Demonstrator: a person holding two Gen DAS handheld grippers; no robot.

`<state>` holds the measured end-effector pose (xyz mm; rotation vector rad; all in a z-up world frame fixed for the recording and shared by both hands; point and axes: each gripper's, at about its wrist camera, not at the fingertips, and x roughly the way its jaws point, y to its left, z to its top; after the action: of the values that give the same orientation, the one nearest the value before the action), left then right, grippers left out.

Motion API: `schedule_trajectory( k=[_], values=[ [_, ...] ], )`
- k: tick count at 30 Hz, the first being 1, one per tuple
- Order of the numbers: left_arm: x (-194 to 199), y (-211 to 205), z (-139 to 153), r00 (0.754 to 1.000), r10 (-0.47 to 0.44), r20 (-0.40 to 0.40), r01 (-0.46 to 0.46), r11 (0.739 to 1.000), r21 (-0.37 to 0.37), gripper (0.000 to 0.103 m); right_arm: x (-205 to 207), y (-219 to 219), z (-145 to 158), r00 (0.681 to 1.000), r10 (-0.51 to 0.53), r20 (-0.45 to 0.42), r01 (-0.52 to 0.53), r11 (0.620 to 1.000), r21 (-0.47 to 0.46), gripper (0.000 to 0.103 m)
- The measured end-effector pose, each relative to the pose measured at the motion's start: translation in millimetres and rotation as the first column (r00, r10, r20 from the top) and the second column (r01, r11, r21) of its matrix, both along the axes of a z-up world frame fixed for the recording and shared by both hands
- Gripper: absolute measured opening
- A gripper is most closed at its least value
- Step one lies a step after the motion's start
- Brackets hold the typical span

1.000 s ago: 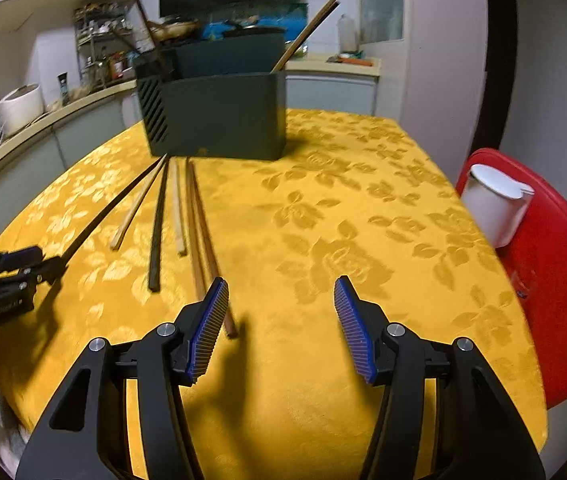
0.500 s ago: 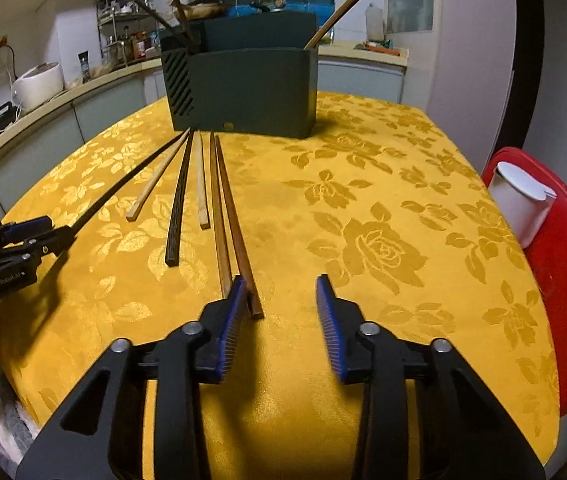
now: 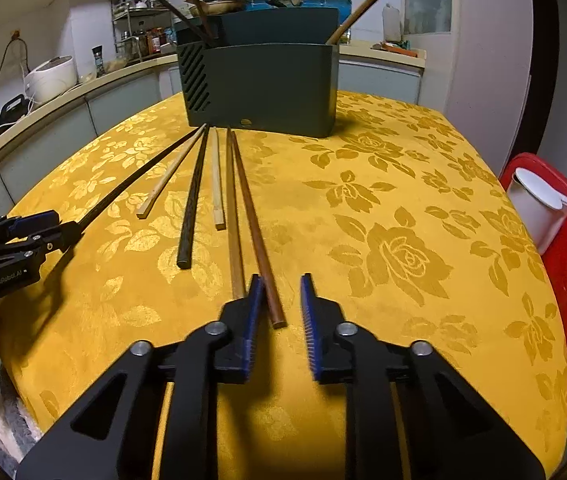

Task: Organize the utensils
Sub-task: 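Close the left gripper on a dark chopstick while the right gripper grasps a brown chopstick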

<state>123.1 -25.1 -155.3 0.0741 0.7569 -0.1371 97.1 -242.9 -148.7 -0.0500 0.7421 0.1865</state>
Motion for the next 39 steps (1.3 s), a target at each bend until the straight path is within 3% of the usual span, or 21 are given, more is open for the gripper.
schedule_trajectory(
  k=[8,15,28,33,39],
  values=[
    [-4.1,8.2,1.8,1.000,0.003,0.012,-0.002,1.000,-0.017,0.009,-8.0,4.3,0.9,0.998,-0.057,-0.004,0.056,0.997,-0.053,0.009],
    [-9.1,11.1,2.0,1.000,-0.006,0.011,0.006,1.000,-0.019,0.008,-24.3,-5.5,0.4,0.983,-0.182,-0.015,0.181,0.983,-0.036,0.008],
    [-13.2,13.8,-1.7,0.999,0.021,0.050,-0.018,0.997,-0.073,0.009,-32.5,-1.8,-4.9,0.986,-0.149,0.071,0.145,0.988,0.050,0.010],
    [-12.8,14.5,-1.1,0.999,0.008,0.053,-0.002,0.993,-0.116,0.022,-30.0,-0.5,-5.6,0.986,-0.147,0.080,0.142,0.988,0.060,0.011],
    [-14.3,10.1,-3.0,0.997,0.007,0.080,0.001,0.995,-0.097,0.022,-29.4,2.8,-6.6,0.985,-0.143,0.096,0.140,0.989,0.038,0.011]
  ],
)
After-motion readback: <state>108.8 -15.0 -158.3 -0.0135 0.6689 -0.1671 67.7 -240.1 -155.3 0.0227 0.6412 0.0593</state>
